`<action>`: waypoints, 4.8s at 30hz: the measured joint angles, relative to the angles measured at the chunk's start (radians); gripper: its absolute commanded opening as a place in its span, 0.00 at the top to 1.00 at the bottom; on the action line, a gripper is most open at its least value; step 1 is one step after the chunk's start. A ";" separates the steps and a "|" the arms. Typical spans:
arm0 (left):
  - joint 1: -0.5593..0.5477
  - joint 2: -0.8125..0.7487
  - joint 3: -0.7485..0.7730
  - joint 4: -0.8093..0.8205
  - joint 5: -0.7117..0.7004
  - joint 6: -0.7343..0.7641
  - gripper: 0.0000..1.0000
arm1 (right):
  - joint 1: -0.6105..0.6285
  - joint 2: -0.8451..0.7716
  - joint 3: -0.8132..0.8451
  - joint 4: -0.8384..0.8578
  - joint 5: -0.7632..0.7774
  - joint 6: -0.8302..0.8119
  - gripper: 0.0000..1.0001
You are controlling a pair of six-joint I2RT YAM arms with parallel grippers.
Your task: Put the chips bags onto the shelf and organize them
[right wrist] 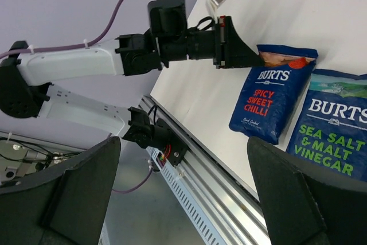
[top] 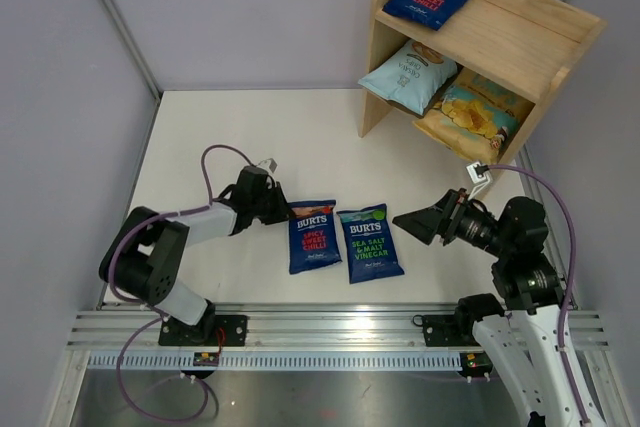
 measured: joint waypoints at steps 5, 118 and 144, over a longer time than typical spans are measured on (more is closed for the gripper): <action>-0.002 -0.170 -0.085 0.012 -0.035 -0.043 1.00 | 0.000 0.018 -0.098 0.095 0.019 0.085 0.01; -0.358 -0.555 0.340 0.046 0.270 -0.105 0.98 | 0.380 0.287 -0.121 0.974 0.060 0.295 0.48; -0.356 -0.458 0.331 0.214 0.286 -0.283 0.93 | 0.386 0.155 -0.141 0.816 0.343 0.258 0.75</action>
